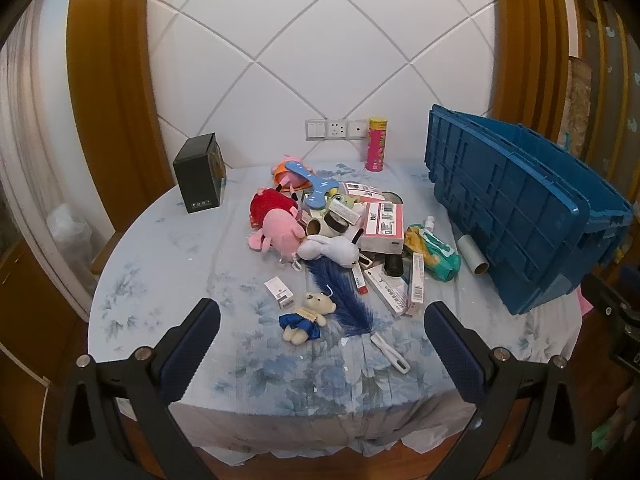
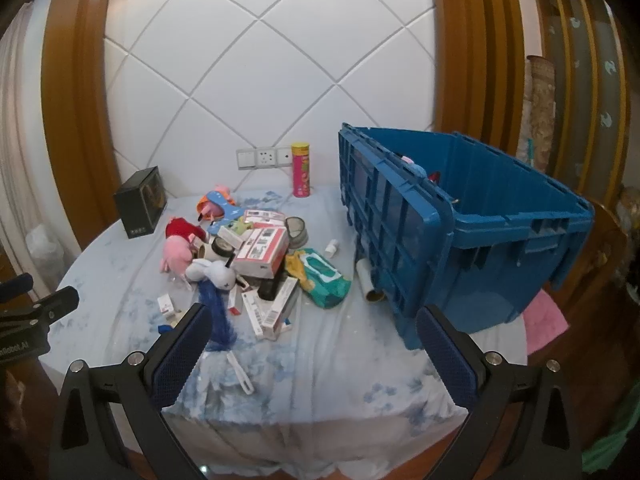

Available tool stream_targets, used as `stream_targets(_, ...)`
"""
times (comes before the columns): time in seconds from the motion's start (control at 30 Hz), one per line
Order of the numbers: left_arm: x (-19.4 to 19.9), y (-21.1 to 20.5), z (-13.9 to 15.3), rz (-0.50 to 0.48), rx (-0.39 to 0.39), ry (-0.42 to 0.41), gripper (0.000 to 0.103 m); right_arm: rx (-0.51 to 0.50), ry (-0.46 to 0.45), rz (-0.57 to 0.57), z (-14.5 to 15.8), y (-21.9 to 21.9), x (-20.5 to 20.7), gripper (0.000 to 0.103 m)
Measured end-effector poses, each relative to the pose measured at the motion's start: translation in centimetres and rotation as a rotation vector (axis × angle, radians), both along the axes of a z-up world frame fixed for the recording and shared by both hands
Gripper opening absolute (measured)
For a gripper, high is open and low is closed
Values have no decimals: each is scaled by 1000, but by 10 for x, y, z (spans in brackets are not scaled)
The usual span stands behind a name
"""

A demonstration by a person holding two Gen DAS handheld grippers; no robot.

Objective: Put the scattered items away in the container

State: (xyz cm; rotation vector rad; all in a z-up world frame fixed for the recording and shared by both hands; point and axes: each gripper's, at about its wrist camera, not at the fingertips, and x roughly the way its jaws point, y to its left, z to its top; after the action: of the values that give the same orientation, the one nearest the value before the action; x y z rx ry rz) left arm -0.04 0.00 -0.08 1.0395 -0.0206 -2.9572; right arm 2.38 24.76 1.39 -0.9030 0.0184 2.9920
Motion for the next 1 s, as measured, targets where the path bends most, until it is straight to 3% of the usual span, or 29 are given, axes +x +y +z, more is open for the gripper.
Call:
stream_targets(0.5,-3,1,-6,11,16,-38,103,-1,21,-10,4,5,5,103)
stream_targets(1.0,-1,3,-5,3,-9,-17,103,0,15,-23,4,10,5,103)
